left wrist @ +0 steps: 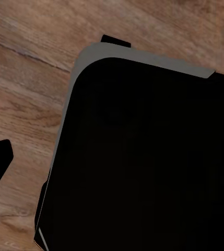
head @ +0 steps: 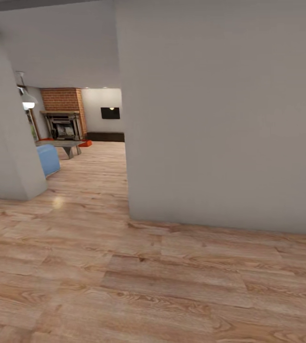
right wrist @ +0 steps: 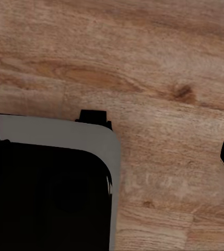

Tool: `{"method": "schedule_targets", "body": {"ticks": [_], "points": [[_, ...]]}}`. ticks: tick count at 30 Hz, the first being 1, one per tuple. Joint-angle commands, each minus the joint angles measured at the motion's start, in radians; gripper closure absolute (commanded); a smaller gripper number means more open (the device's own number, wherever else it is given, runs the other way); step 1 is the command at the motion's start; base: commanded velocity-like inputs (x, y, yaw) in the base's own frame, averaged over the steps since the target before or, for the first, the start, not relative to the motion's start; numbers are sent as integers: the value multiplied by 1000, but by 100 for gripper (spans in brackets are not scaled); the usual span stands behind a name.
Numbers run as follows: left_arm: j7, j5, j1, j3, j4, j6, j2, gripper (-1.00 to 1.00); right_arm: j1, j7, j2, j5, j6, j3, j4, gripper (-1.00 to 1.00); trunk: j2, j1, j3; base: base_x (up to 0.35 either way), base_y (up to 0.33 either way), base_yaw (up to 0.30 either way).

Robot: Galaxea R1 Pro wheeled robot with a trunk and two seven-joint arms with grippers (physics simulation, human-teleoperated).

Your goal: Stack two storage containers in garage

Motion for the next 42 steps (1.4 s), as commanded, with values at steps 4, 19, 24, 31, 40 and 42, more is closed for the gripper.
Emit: {"method": "schedule_targets", "body": {"ticks": [4,19,24,31,40,42], "points": [[0,2,0,4,0,-2,0,-100,-1,3,0,-7,-6,8,3,-100,0,1,-1,321,0,0],[0,2,0,4,0,-2,0,-100,-1,-4,3,-7,-7,6,3,-100,0,1,-1,321,0,42],[0,2,0,4,0,-2,0,-100,-1,-4,3,-7,-8,6,3,-100,0,1,-1,321,0,244],[0,2,0,4,0,-2,0,-100,-1,-4,3,-10,-8,5,3,-100,0,1,-1,321,0,268],[0,2,0,4,0,-2,0,-100,-1,-4,2,-15,-6,3,3,-100,0,1,-1,321,0,273],[0,2,0,4,0,-2,0,-100,-1,-4,2,-15,-6,3,3,-100,0,1,-1,321,0,273]]}}
